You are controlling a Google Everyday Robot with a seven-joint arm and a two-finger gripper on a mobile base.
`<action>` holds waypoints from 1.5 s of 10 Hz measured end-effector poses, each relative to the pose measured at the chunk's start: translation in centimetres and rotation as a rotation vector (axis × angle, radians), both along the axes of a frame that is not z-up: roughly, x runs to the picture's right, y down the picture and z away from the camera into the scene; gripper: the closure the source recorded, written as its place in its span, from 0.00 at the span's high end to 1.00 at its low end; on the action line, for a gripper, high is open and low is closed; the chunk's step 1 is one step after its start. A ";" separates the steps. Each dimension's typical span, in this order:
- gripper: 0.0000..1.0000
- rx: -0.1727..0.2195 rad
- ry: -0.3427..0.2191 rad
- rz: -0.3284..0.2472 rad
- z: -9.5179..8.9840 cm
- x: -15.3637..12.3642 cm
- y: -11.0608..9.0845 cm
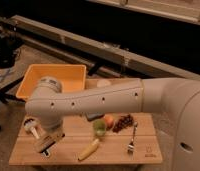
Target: Wipe tray with eraser
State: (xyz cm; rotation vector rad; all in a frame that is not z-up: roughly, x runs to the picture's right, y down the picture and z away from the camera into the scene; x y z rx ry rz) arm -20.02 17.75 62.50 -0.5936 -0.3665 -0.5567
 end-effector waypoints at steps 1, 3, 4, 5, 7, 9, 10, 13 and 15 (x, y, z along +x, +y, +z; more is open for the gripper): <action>0.14 0.001 -0.003 0.000 0.1 -0.2 -0.2; 0.14 0.008 -0.013 -0.015 1.6 -0.8 -1.9; 0.14 0.008 -0.016 -0.017 2.9 -1.0 -3.4; 0.14 0.008 -0.018 -0.016 4.1 -1.1 -4.7; 0.14 0.003 -0.025 -0.015 7.0 -1.4 -7.8; 0.14 -0.003 -0.037 -0.006 9.6 -1.6 -11.0; 0.14 -0.006 -0.046 0.000 10.6 -1.7 -12.4; 0.14 0.000 -0.068 0.031 11.7 -2.0 -16.1; 0.14 0.017 -0.075 0.063 11.9 -2.3 -18.2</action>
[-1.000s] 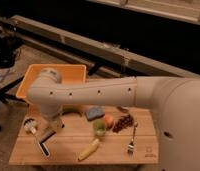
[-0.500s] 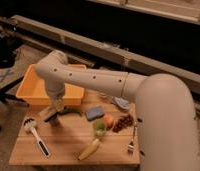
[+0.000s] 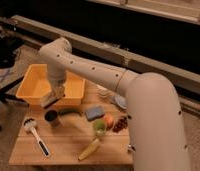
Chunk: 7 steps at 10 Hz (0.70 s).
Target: Wipe tray with eraser
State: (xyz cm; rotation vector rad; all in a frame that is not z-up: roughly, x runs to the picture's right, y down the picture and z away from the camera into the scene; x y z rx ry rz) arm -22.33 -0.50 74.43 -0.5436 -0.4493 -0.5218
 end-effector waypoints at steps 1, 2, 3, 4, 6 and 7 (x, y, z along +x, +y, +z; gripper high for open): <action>0.14 0.018 0.006 0.031 0.2 -0.2 -1.0; 0.14 0.029 0.013 0.053 0.3 -0.3 -1.5; 0.14 0.045 0.026 0.085 0.4 -0.5 -2.0; 0.14 0.064 0.045 0.119 0.7 -0.7 -2.7; 0.14 0.095 0.084 0.183 1.0 -1.0 -3.8; 0.14 0.110 0.106 0.216 1.2 -1.1 -4.2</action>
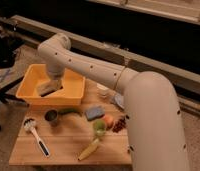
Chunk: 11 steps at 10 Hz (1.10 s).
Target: Wipe tray with eraser
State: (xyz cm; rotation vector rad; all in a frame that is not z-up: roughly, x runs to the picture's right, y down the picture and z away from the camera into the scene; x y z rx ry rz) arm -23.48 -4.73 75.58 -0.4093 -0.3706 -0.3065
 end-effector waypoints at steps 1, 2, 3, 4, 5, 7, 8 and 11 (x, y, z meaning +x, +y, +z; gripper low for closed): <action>0.14 0.013 0.021 0.027 0.2 -0.1 -0.4; 0.14 0.023 0.039 0.050 0.4 -0.3 -0.7; 0.14 0.032 0.052 0.061 0.7 -0.6 -0.9; 0.14 0.040 0.063 0.062 1.1 -1.0 -1.0; 0.14 0.053 0.079 0.058 1.7 -1.3 -1.0; 0.14 0.080 0.131 0.064 2.9 -1.5 -0.9; 0.14 0.091 0.167 0.077 3.4 -1.5 -0.9; 0.14 0.117 0.254 0.099 4.7 -1.9 -0.8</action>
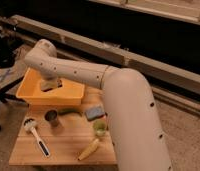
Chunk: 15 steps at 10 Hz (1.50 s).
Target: Wipe tray with eraser
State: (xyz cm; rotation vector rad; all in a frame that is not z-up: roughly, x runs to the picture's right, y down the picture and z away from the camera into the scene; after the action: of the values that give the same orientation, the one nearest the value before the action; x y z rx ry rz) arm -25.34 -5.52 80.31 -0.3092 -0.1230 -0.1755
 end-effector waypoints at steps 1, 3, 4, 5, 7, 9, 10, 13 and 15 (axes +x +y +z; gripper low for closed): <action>0.14 0.005 0.014 -0.007 0.4 -0.6 0.2; 0.14 0.010 0.042 -0.006 1.3 -1.0 0.5; 0.14 0.006 0.063 -0.003 2.0 -0.9 0.8; 0.14 -0.002 0.075 -0.003 2.7 -1.0 1.3; 0.14 -0.025 0.106 -0.008 4.5 -0.8 2.7; 0.14 -0.053 0.119 -0.021 6.1 -1.1 4.1; 0.14 -0.065 0.120 -0.029 6.7 -1.3 4.7; 0.14 -0.078 0.129 -0.047 7.8 -1.8 5.7; 0.14 -0.079 0.131 -0.043 7.8 -1.7 5.7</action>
State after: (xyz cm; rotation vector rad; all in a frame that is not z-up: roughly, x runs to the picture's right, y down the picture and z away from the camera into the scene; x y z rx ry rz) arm -27.02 0.22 88.13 -0.4015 0.0066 -0.1928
